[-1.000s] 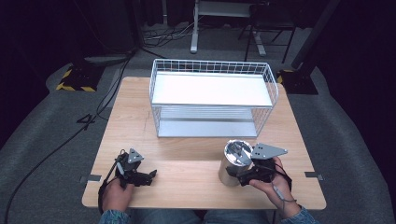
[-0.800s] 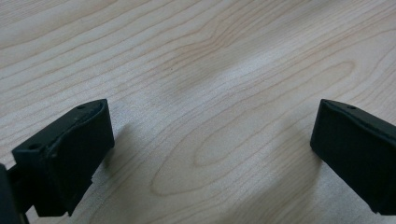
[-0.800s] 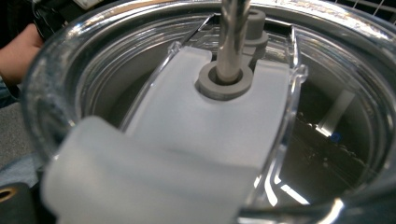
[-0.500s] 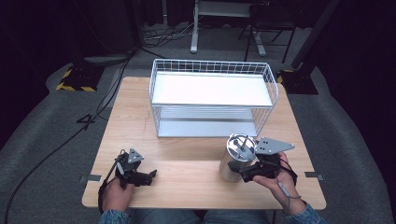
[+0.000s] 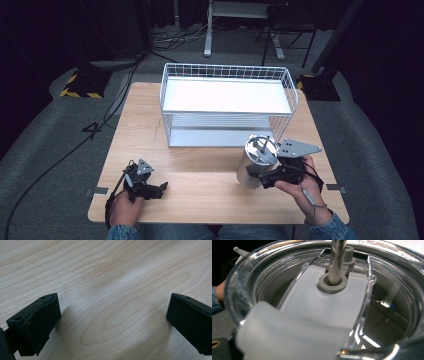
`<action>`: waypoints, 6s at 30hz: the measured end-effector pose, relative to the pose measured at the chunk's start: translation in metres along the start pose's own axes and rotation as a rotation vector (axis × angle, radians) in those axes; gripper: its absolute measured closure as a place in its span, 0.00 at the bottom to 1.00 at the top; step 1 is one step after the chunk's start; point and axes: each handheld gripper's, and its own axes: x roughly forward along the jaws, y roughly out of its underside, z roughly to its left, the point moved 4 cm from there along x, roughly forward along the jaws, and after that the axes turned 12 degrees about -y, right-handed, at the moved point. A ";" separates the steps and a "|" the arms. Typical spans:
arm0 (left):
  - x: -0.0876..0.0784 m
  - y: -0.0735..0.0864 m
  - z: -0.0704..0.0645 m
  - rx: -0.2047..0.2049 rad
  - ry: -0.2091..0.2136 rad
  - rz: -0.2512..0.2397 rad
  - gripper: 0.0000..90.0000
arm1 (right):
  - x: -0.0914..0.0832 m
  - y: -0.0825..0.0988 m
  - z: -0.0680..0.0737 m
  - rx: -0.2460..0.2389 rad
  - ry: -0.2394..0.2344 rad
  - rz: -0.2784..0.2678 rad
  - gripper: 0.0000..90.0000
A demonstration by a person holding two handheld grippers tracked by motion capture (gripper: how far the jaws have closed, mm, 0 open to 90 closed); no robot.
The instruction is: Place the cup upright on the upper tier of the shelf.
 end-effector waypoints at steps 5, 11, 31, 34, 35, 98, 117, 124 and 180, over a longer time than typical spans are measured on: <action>0.000 0.000 0.000 0.004 -0.001 0.000 0.00 | -0.004 -0.012 0.000 -0.013 0.005 -0.001 0.04; 0.000 0.000 0.000 0.000 0.000 0.000 0.00 | -0.010 -0.027 0.000 -0.026 0.011 -0.005 0.04; 0.000 0.000 0.000 0.004 0.000 0.000 0.00 | -0.025 -0.078 -0.009 -0.040 0.023 -0.011 0.04; 0.000 0.000 0.000 0.004 -0.001 0.000 0.00 | -0.027 -0.086 -0.011 -0.049 0.030 -0.015 0.04; 0.000 0.000 0.000 0.004 -0.001 0.000 0.00 | -0.027 -0.088 -0.012 -0.049 0.029 -0.016 0.04; 0.001 -0.001 0.000 -0.003 -0.003 -0.001 0.00 | 0.070 -0.195 -0.136 0.059 0.160 -0.051 0.04; 0.001 -0.001 0.001 -0.002 -0.003 -0.001 0.00 | 0.076 -0.191 -0.143 0.087 0.140 -0.047 0.04; 0.001 -0.001 0.000 -0.003 -0.003 -0.001 0.00 | 0.076 -0.190 -0.143 0.100 0.136 -0.054 0.03; 0.001 -0.001 0.000 -0.005 -0.004 0.000 0.00 | -0.018 -0.149 -0.070 -0.031 0.040 -0.131 0.00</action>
